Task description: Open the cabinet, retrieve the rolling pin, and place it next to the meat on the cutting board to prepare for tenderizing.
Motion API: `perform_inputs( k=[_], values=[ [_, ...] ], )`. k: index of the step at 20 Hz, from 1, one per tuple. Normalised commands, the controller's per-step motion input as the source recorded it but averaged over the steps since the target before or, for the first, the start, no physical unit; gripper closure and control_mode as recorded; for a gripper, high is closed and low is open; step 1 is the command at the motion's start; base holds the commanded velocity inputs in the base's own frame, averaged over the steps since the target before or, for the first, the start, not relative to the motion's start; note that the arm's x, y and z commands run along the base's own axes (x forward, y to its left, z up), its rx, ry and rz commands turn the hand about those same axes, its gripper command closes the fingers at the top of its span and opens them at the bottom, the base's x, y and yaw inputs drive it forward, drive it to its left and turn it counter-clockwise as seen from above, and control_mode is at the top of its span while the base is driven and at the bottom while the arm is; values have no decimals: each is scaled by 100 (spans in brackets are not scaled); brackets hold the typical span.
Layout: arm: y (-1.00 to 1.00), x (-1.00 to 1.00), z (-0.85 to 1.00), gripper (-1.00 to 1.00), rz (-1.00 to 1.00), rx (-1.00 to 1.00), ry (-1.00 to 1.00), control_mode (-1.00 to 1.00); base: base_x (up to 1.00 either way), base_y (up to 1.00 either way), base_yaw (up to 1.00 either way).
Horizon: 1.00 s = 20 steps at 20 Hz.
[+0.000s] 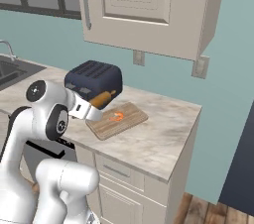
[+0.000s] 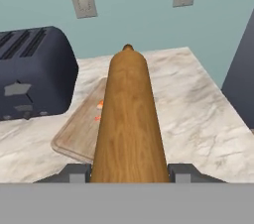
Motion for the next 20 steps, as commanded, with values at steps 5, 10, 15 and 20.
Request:
perform_inputs(
  k=[5, 10, 15, 20],
  values=[
    [-2, 32, -34, 100, 2, 0, 0, -100, 0, 0, 0],
    [-4, 30, -33, 100, 2, 0, 0, -100, 0, 0, 0],
    [-2, 27, -27, 100, 1, 0, 2, -100, 0, 0, 0],
    [-1, 28, -22, 100, 0, 0, 6, -100, 0, 0, 0]
  ],
)
